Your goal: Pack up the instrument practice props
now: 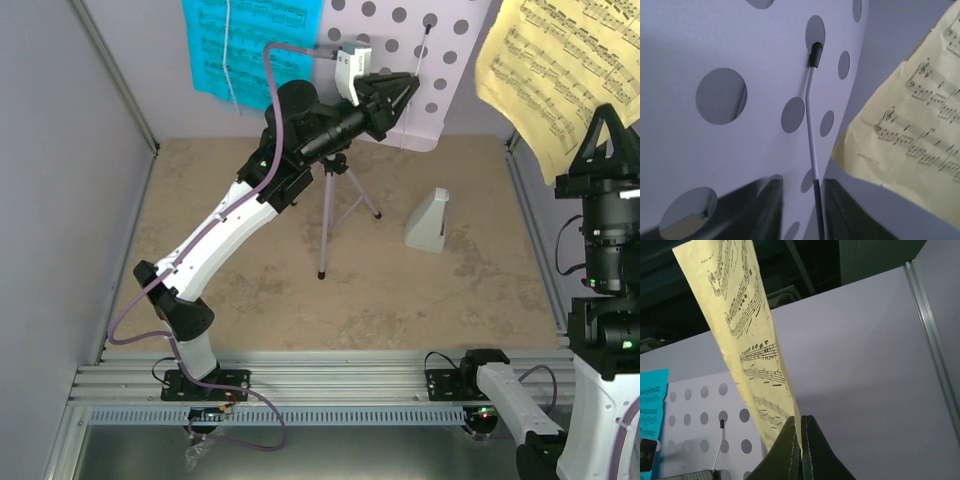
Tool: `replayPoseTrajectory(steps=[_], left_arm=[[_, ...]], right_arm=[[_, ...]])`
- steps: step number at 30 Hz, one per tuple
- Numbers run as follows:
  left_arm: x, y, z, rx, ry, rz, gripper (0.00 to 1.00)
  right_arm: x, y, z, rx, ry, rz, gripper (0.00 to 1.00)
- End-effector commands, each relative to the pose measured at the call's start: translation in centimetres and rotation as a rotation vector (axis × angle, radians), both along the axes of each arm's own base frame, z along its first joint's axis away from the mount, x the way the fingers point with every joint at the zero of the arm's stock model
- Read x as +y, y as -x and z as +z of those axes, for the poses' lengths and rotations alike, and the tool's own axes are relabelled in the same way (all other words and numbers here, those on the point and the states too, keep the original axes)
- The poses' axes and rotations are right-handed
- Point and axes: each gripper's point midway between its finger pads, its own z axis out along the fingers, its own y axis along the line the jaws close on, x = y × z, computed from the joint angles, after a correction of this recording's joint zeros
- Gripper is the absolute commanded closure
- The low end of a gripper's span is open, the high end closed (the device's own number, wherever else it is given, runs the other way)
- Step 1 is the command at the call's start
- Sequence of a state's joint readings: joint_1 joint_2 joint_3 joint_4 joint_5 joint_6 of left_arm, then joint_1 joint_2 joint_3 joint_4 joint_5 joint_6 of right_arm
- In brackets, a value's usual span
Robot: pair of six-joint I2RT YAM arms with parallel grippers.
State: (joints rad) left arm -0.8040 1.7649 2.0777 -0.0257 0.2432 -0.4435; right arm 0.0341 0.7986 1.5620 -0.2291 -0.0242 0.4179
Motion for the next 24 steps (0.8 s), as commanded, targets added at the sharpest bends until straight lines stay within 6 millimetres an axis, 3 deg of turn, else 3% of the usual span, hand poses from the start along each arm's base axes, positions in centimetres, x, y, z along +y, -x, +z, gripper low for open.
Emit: replayPoseTrajectory(steps=[1,6,10,14,19,24], left_arm=[[0.4,0.7,0.2,-0.027,-0.021,-0.030,0.65],[0.2,3.9,1.0,-0.122,-0.014,-0.165,0.34],[1.1,5.0,1.5,-0.152,-0.008,-0.167,0.19],[1.6,8.2,1.7,-0.226,-0.028,-0.282,0.06],[3.0,11.0,1.3,-0.264,-0.032,-0.347,0.01],[5.3,10.6,-0.1,-0.254,-0.058,-0.206,0.01]], right_arm=[[-0.3,1.6,-0.3,-0.006,0.000,-0.018,0.99],[2.4,4.4,-1.0,-0.049,0.003,0.173,0.99],[4.7,4.9,-2.0,-0.031,0.015,0.328,1.00],[7.3,5.1,-3.3,-0.003,0.066,0.492,0.99],[9.8,5.5,-5.5,0.037,0.141,0.648,0.99],[12.4,5.8,-8.7,0.103,0.223,0.835,1.00]])
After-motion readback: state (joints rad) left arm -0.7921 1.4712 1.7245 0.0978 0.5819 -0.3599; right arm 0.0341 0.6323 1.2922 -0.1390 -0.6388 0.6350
